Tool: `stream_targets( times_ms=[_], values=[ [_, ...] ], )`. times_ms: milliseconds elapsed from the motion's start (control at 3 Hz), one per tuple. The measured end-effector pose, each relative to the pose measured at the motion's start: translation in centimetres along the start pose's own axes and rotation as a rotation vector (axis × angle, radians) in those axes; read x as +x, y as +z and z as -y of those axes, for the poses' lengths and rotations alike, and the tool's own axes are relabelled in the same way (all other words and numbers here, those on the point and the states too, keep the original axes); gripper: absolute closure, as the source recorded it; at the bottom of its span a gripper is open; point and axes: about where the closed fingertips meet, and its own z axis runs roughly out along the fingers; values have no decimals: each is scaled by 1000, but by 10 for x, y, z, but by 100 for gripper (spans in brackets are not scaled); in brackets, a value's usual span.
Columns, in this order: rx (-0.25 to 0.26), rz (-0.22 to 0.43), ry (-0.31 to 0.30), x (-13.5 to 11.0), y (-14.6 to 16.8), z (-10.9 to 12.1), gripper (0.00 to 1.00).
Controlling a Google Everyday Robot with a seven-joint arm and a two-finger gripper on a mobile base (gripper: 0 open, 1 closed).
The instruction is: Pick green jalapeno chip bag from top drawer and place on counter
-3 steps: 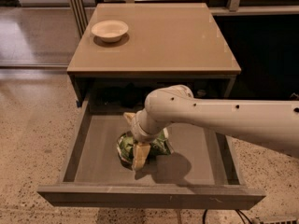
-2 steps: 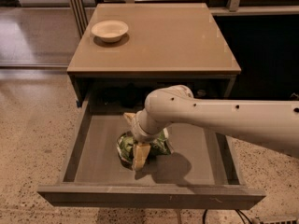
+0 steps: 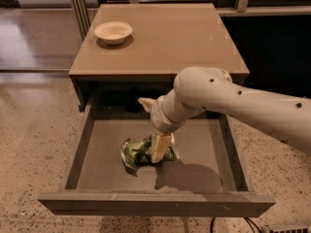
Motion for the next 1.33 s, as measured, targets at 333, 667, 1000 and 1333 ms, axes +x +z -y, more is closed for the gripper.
stream_targets(
  times_ms=[333, 667, 1000, 1333],
  values=[
    [6, -55, -16, 5, -37, 4, 0],
    [-33, -60, -23, 14, -11, 5, 0],
    [-88, -33, -18, 21, 27, 0, 0],
    [-111, -24, -9, 23, 56, -5, 0]
  ],
)
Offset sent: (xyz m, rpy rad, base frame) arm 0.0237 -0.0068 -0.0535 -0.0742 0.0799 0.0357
